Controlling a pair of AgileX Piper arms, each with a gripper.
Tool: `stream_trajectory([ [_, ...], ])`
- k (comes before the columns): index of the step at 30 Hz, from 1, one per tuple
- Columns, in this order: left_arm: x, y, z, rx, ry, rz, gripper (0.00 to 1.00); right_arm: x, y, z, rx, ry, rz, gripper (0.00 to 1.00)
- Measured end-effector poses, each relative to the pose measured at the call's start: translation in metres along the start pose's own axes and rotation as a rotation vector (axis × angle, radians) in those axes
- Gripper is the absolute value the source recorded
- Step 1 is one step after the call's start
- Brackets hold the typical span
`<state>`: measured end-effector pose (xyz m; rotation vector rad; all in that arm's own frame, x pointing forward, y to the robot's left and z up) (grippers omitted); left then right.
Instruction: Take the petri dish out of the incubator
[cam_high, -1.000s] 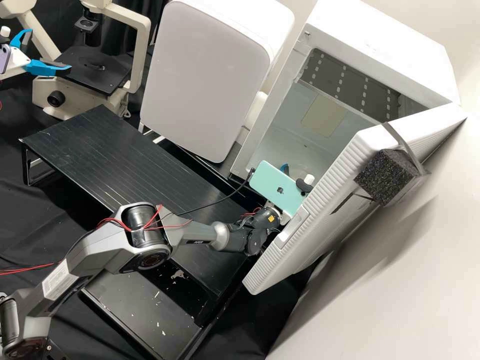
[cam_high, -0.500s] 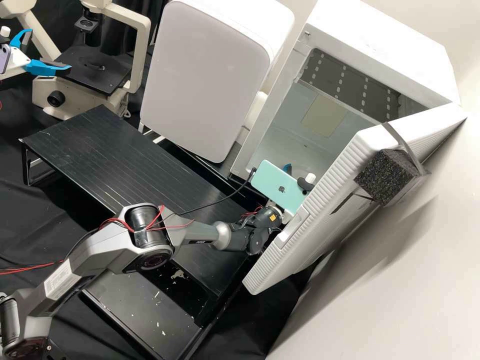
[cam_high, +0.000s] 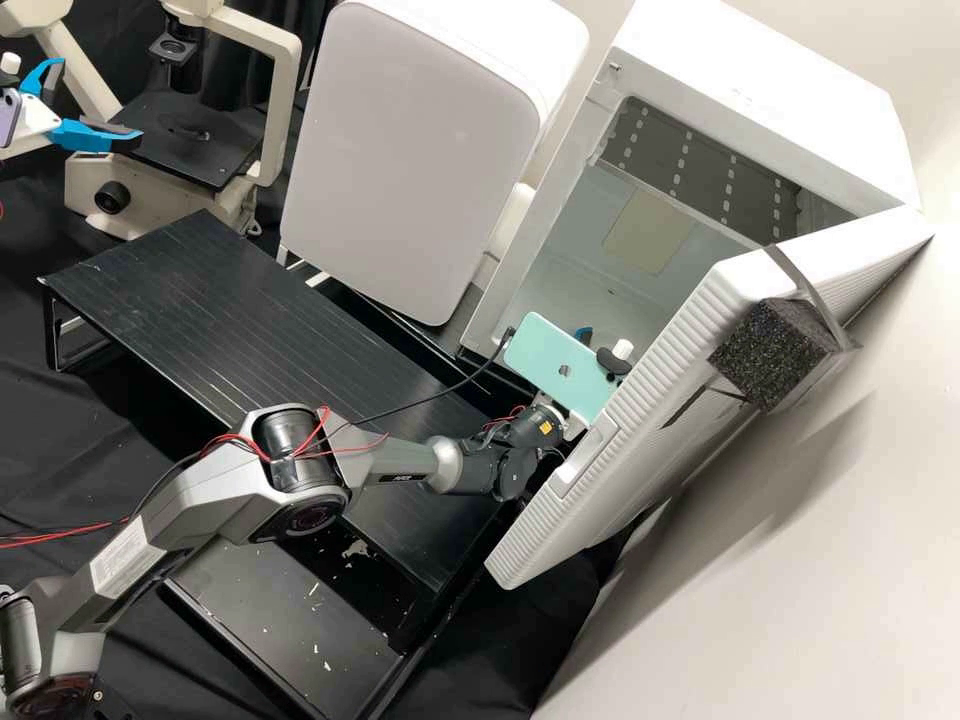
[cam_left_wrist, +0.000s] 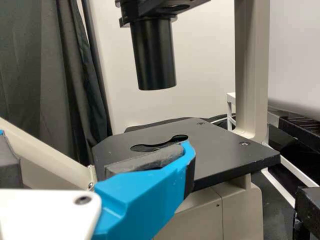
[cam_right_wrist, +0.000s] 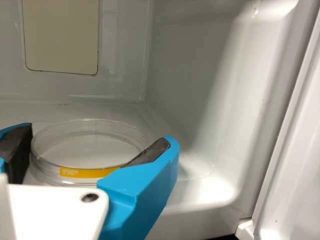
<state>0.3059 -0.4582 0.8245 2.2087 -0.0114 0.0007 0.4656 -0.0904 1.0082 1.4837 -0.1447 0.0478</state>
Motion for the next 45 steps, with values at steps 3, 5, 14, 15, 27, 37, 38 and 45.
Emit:
stream_trajectory([
  [3,0.000,0.000,0.000,0.000,0.000,0.000,1.00,0.001,-0.001,-0.001,0.000,0.003,-0.002,0.00],
  [5,0.000,0.000,0.000,0.000,0.000,0.000,1.00,0.001,-0.001,-0.002,0.008,0.002,0.001,0.00],
  [14,0.000,0.000,0.000,0.000,0.000,0.000,1.00,0.001,-0.001,-0.001,0.032,-0.017,0.011,0.00],
  [15,0.000,0.000,0.000,0.000,0.000,0.000,1.00,0.001,-0.001,-0.001,0.032,-0.018,0.011,0.00],
  [27,0.000,0.000,0.000,0.000,0.000,0.000,1.00,0.001,-0.001,0.000,0.035,-0.020,0.013,0.00],
  [37,0.000,0.000,0.000,0.000,0.000,0.000,1.00,-0.017,-0.010,-0.004,0.062,-0.002,-0.011,0.00],
  [38,0.000,0.000,0.000,0.000,0.000,0.000,1.00,-0.021,-0.007,-0.007,0.063,0.013,-0.005,0.00],
  [45,0.000,0.000,0.000,0.000,0.000,0.000,1.00,-0.061,-0.008,-0.023,0.090,0.070,-0.009,0.00],
])
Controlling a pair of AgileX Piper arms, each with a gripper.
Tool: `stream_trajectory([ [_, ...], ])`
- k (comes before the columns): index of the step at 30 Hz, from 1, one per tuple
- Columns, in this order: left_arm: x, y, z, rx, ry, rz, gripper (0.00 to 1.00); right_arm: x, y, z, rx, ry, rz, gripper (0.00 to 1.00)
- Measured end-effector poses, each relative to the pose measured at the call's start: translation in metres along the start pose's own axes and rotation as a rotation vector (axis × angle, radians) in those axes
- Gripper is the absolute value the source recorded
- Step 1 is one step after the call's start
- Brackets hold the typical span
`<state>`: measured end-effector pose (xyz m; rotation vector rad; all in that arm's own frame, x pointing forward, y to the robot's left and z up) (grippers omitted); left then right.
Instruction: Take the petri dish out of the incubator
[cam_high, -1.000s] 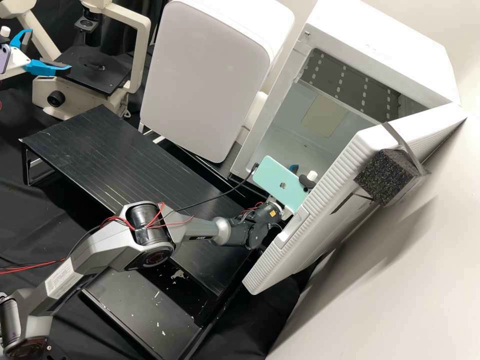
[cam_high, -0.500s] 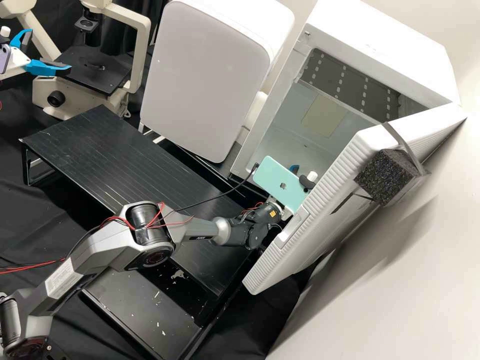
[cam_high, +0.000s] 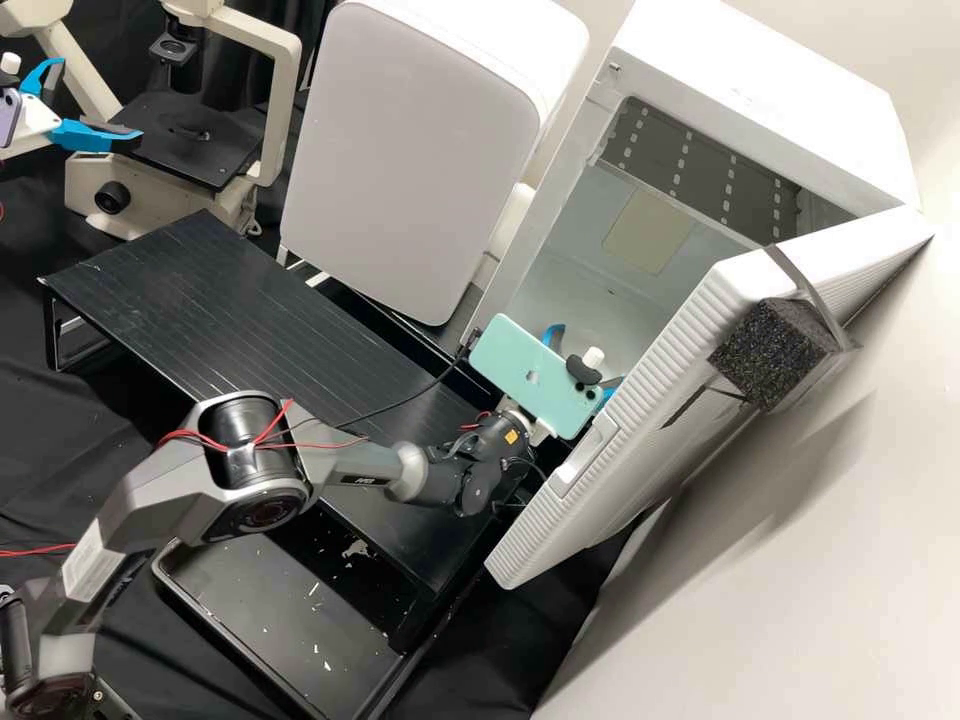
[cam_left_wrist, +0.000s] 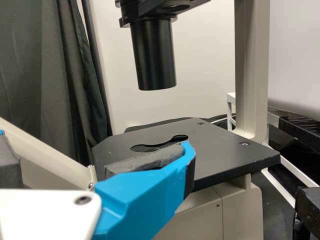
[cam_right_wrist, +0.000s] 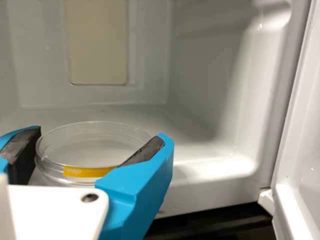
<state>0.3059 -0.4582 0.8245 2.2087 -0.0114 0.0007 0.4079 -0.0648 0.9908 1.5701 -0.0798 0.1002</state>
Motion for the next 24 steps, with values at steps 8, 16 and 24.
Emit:
stream_trajectory([
  [8,0.000,0.000,0.000,0.000,0.000,0.000,1.00,-0.047,-0.008,-0.032,0.014,0.144,-0.005,0.00],
  [16,0.000,0.000,0.000,0.000,0.000,0.000,1.00,-0.094,-0.027,-0.050,0.045,0.175,-0.038,0.00],
  [24,0.000,0.000,0.000,0.000,0.000,0.000,1.00,-0.133,-0.066,-0.068,0.034,0.262,-0.198,0.00],
])
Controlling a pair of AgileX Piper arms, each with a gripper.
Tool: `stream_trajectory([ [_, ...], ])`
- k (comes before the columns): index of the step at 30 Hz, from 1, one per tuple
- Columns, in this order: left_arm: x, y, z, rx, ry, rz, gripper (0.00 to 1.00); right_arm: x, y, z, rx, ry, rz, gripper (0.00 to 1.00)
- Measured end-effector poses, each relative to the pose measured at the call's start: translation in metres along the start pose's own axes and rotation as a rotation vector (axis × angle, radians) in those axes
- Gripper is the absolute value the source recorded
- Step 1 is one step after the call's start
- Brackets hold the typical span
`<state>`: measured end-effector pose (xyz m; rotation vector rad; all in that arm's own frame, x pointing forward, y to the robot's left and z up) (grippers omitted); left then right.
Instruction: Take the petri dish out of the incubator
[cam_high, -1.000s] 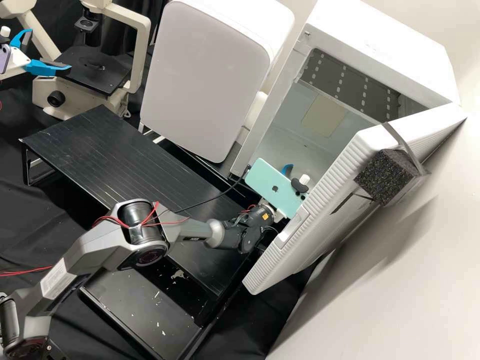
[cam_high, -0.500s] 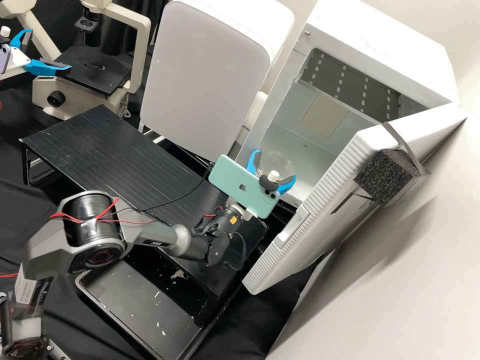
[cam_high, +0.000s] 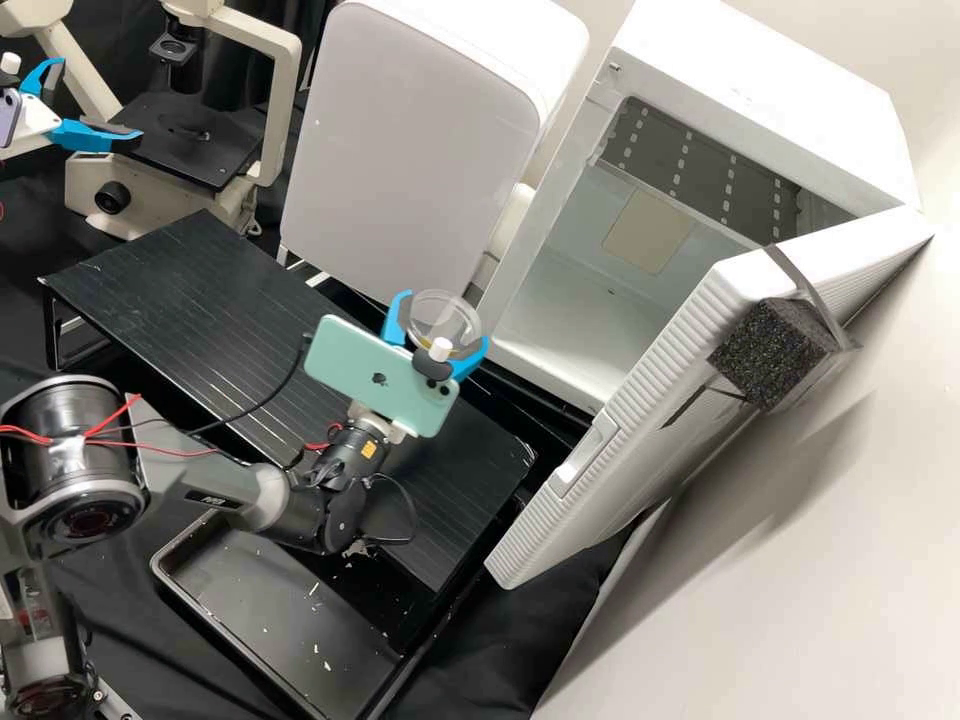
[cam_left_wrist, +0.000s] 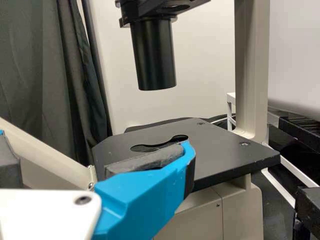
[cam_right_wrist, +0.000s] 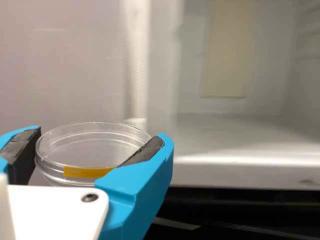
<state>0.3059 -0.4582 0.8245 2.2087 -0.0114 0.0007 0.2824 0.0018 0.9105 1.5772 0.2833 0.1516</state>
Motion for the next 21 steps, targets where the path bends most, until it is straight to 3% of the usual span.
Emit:
stream_trajectory([
  [13,0.000,0.000,0.000,0.000,0.000,0.000,1.00,-0.036,-0.050,-0.030,-0.010,0.046,-0.181,0.00],
  [21,0.000,0.000,0.000,0.000,0.000,0.000,1.00,-0.053,-0.071,-0.033,-0.012,0.040,-0.266,0.00],
])
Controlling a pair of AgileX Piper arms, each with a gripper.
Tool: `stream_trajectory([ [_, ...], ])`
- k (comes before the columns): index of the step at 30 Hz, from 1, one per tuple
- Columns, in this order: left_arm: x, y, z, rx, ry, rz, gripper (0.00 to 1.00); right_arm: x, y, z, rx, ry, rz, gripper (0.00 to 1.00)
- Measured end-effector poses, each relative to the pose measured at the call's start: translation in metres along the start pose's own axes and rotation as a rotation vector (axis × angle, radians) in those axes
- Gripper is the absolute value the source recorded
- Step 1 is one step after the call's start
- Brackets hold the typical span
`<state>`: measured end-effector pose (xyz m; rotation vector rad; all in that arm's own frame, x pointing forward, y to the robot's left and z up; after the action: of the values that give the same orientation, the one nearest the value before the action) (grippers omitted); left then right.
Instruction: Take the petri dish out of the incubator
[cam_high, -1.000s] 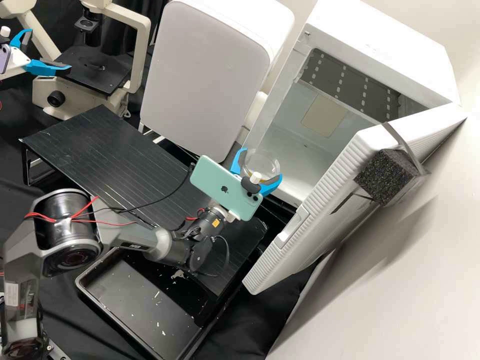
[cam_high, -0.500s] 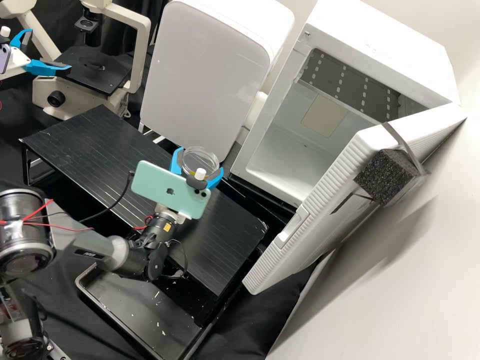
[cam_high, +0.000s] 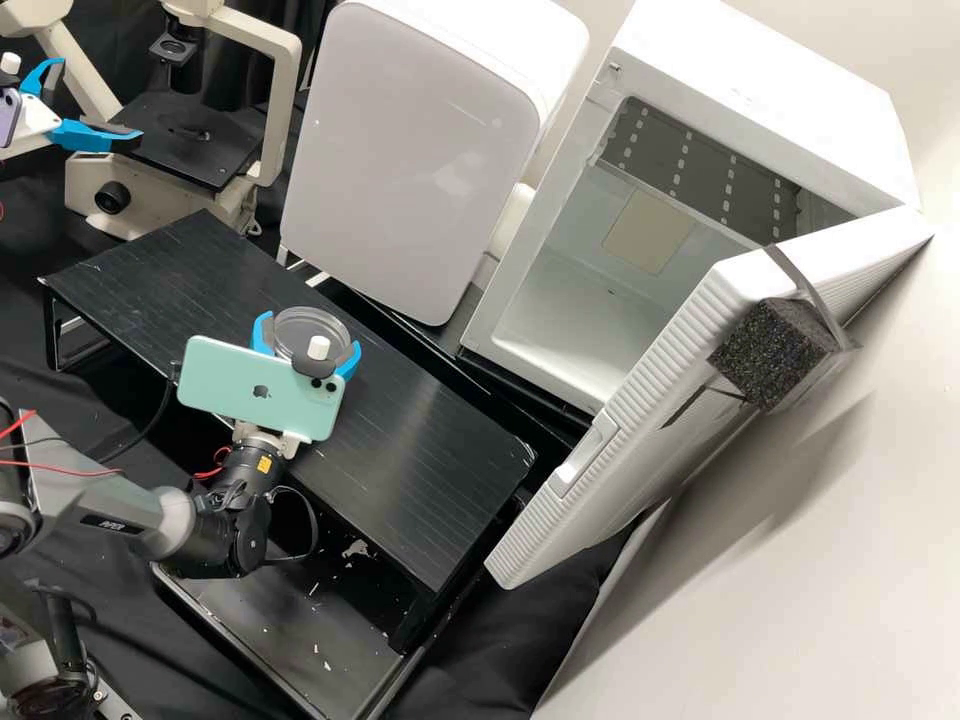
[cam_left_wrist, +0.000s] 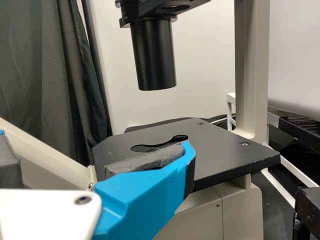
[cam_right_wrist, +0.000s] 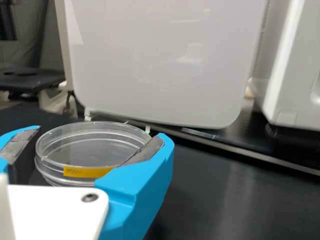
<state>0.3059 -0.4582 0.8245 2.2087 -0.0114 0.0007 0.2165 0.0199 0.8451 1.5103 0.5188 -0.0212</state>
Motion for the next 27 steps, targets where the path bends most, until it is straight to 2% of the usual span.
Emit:
stream_trajectory([
  [10,0.000,0.000,0.000,0.000,0.000,0.000,1.00,-0.004,-0.013,0.004,-0.049,-0.019,-0.030,0.00],
  [11,0.000,0.000,0.000,0.000,0.000,0.000,1.00,-0.004,-0.014,0.005,-0.053,-0.019,-0.036,1.00],
  [15,0.000,0.000,0.000,0.000,0.000,0.000,1.00,-0.003,-0.014,0.006,-0.055,-0.021,-0.039,1.00],
  [20,0.000,0.000,0.000,0.000,0.000,0.000,1.00,-0.003,-0.014,0.006,-0.081,-0.021,-0.039,1.00],
  [27,0.000,0.000,0.000,0.000,0.000,0.000,1.00,-0.004,-0.015,0.006,-0.079,-0.022,-0.041,1.00],
])
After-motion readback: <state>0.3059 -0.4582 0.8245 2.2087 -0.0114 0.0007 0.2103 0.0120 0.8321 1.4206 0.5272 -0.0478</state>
